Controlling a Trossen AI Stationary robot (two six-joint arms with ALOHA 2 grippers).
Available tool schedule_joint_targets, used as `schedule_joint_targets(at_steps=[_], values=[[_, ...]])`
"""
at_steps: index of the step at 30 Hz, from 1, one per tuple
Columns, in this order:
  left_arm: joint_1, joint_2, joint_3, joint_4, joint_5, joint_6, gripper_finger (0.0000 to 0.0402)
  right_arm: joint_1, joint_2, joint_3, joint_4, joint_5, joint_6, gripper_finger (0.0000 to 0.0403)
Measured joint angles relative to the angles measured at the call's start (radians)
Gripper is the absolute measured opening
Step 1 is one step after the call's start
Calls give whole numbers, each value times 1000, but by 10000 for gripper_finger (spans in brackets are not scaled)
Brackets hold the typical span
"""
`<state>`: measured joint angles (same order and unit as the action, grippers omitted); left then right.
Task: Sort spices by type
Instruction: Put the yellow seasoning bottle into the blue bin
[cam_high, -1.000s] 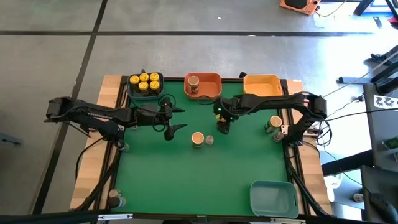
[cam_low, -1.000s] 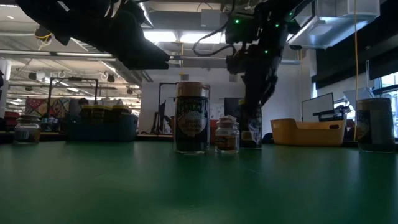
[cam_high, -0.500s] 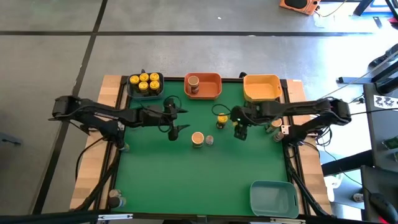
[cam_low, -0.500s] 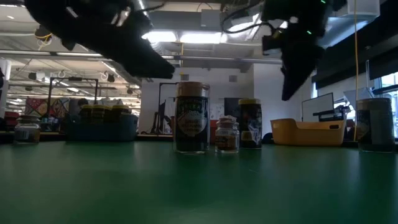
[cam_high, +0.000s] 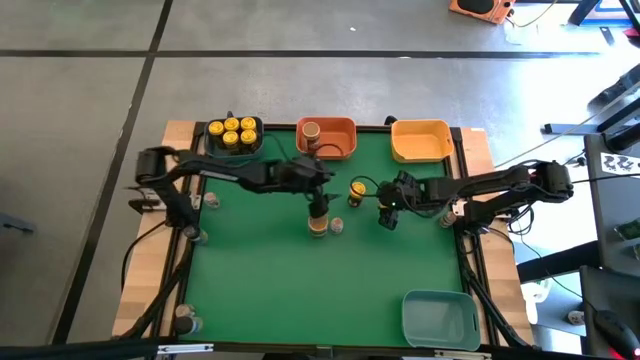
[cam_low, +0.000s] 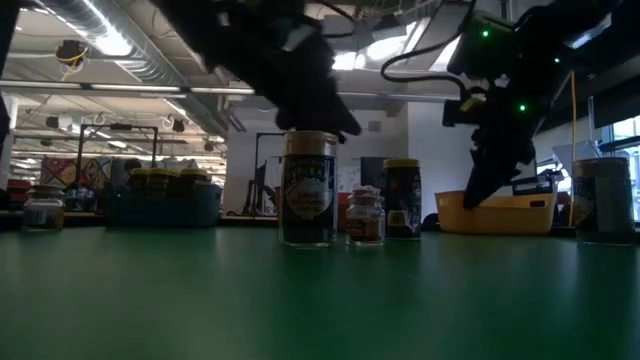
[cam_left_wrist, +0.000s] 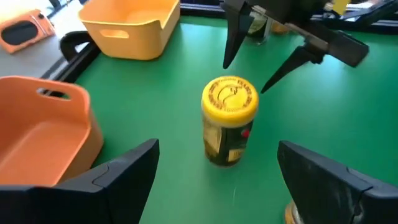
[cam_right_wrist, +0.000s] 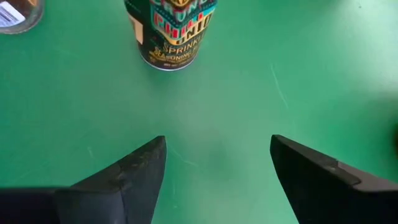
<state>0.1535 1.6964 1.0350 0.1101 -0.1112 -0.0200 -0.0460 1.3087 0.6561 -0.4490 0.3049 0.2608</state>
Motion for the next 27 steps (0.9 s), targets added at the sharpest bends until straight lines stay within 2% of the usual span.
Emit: schedule_joint_targets(at_steps=[4,10,16,27], values=[[0,91,112,-39,4,0,326,0,0,-20,25,1,-3,287],[12,194,208,-36,18,0,326,0,0,-42,67,1,-4,287],[12,261,212,90,106,0,326,0,0,-43,66,1,-4,287],[14,378,213,247,105,12,323,0,0,-44,86,-1,-4,287]])
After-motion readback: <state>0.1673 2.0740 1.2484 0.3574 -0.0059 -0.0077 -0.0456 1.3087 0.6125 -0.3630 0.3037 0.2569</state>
